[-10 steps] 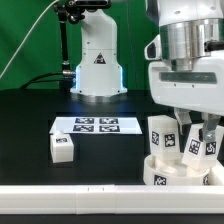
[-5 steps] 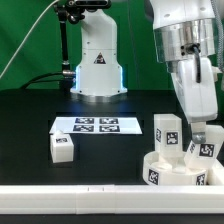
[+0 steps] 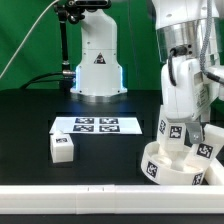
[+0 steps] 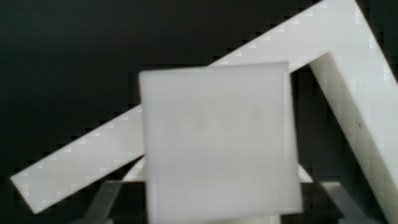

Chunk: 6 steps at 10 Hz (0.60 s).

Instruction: Assemble stool

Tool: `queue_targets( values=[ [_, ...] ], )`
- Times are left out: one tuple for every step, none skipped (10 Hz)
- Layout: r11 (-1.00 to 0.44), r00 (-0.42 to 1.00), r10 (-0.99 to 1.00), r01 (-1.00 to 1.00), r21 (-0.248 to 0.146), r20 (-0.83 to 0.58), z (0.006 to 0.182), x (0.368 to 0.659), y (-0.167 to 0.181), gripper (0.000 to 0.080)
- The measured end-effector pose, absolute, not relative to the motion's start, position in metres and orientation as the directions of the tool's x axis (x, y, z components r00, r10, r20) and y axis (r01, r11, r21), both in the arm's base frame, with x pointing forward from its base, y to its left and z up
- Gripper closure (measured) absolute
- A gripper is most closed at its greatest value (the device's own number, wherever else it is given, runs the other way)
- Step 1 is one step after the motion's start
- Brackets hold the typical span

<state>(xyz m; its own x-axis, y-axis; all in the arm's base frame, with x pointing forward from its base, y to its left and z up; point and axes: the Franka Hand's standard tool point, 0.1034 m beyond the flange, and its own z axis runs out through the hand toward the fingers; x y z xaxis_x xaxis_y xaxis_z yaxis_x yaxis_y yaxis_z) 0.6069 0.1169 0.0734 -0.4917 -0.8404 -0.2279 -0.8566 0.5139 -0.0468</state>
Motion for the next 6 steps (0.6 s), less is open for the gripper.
queue_targets(
  values=[
    [0.555,-0.532,-0.811,-0.831,-0.032,-0.244,0.0736,0.6065,0.1205,0.0458],
    [0.579,-0.556,-0.791,-0.815,-0.019,-0.257,0.0734,0.6059,0.1231,0.0458],
    [0.577,-0.553,-0.79,-0.816,-0.017,-0.265,0.073,0.6055,0.124,0.0455],
    [0.568,-0.544,-0.797,-0.823,-0.019,-0.264,0.0727,0.6052,0.1246,0.0455],
    [0.562,-0.538,-0.801,-0.827,-0.021,-0.264,0.0727,0.6052,0.1246,0.0253],
    [0.497,-0.473,-0.841,-0.867,-0.033,-0.262,0.0764,0.6049,0.1232,0.0253]
  ],
)
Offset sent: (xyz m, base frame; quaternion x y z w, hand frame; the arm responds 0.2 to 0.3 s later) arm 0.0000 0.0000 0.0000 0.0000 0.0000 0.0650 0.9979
